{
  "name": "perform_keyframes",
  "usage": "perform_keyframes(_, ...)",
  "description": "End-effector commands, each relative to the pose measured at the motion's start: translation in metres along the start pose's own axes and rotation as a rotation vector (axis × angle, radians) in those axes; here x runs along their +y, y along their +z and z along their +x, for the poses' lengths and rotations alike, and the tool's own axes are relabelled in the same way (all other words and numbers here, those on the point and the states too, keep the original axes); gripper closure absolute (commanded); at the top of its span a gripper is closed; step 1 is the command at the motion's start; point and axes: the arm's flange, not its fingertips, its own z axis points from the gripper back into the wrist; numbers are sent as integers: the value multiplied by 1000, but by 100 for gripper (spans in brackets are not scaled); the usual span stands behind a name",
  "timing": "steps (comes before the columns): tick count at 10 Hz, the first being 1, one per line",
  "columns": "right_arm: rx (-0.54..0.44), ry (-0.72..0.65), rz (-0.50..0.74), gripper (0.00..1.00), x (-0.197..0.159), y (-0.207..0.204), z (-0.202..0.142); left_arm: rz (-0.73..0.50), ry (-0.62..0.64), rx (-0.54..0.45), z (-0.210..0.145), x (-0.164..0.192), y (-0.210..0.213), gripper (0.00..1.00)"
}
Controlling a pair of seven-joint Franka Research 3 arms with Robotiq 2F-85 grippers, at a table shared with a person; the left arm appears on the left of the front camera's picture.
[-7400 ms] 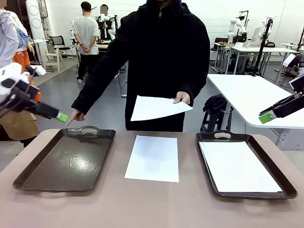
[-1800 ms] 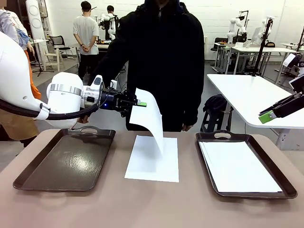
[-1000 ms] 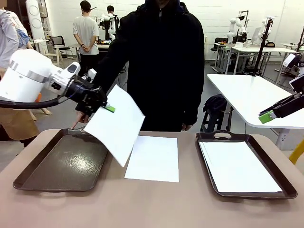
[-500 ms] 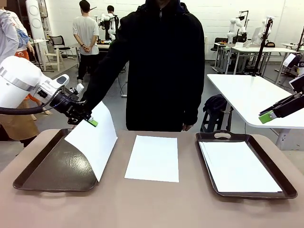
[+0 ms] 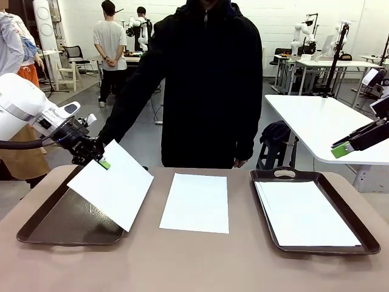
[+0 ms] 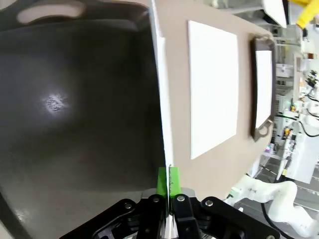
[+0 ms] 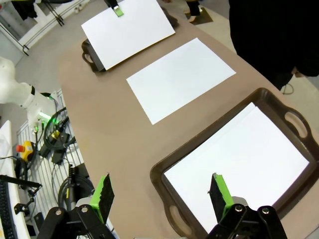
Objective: Sort the A4 documents.
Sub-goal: Place the A4 Paper in the designated Handle tray.
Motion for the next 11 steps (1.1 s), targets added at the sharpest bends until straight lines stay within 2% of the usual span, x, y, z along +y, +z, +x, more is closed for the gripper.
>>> perform_keyframes(1,-2,2,5,0,0,-2,0,67,44,23,11,9,-9,99)
perform_keyframes(6,-2,2,5,0,0,-2,0,188,151,10,2,49,-3,99)
perform_keyframes(11,-2,2,5,0,0,-2,0,258,174,9,2,55,-9,99)
